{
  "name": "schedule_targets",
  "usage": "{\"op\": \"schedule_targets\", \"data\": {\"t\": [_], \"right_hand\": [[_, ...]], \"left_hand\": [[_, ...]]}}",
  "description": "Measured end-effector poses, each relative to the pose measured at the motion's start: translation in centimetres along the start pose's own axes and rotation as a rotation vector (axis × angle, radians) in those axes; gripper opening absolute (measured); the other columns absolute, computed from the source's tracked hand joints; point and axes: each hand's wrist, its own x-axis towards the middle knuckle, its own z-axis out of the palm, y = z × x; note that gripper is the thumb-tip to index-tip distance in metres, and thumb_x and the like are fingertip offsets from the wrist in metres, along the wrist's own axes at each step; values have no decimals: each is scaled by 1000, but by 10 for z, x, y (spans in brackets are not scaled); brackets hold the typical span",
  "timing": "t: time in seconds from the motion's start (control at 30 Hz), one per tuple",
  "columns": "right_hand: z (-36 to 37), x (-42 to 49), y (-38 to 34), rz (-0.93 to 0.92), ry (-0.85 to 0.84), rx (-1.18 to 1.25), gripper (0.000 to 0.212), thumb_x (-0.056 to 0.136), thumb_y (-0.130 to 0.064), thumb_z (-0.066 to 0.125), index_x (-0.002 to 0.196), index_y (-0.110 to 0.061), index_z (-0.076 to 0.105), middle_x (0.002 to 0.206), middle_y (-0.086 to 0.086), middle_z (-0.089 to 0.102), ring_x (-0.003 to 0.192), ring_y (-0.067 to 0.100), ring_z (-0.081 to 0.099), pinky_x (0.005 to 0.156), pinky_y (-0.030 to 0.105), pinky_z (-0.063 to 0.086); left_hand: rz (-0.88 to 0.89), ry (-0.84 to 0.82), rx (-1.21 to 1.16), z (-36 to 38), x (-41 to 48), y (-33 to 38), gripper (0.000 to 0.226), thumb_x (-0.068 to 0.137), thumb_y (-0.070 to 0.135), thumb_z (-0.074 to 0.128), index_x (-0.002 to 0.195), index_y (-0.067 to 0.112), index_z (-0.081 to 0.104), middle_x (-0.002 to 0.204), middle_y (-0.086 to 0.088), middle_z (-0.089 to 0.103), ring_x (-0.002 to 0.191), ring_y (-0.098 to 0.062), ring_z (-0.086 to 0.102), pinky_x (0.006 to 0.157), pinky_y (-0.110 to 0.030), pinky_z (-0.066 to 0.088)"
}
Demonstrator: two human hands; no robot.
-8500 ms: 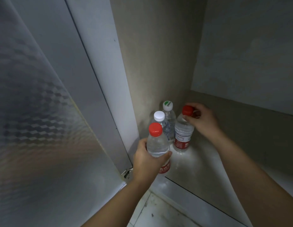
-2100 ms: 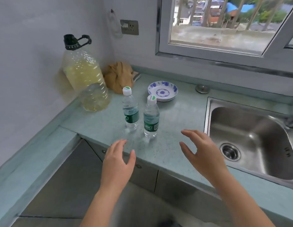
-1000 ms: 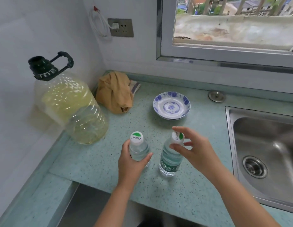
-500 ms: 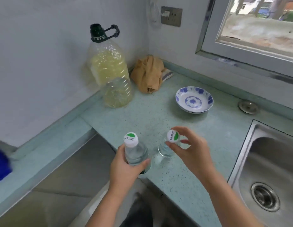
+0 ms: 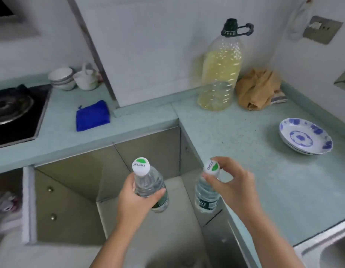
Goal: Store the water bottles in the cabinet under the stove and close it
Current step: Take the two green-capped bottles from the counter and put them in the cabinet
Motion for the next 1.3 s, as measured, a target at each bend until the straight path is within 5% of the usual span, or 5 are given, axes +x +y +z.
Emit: {"op": "schedule_targets", "data": {"t": [0.3,0.53,0.9,1.13,1.3], "right_hand": [[126,-63,-109,-71,-354,218,36,62,-13,81,80,-38,62,92,-32,63,78,-8,62,68,0,43],[246,-155,-196,-86,-550,313,32,63,-11,79,81,-35,65,89,-33,64,78,-6,64,66,1,45],[407,-258,-292,-119,-866,382,30,64,-5,78,81,-27,64,83,-10,67,62,-8,62,56,3,46],[501,-251,-324,-161,-991,352,34,64,-8,78,80,-33,63,83,-15,66,68,-8,63,60,1,45],[579,-211,-342,-119,-1023,321,33,64,-13,79,78,-38,63,86,-16,67,80,8,66,65,8,50]], "left_hand": [[-73,286,-87,-167,-62,-60,56,51,10,88,93,31,58,92,10,69,86,-11,66,78,-33,52],[-130,457,-18,-317,-136,-122,61,52,17,87,100,32,53,91,22,61,83,7,56,64,2,40],[-310,771,-119,-460,-210,-202,63,56,17,86,103,35,49,95,23,58,82,17,53,61,0,41],[-371,886,-166,-512,-181,-234,62,53,18,87,91,47,48,97,25,58,91,2,57,66,-8,45],[-413,956,-173,-561,-115,-247,63,54,18,86,107,30,53,102,11,63,91,-6,60,73,-17,49]]}}
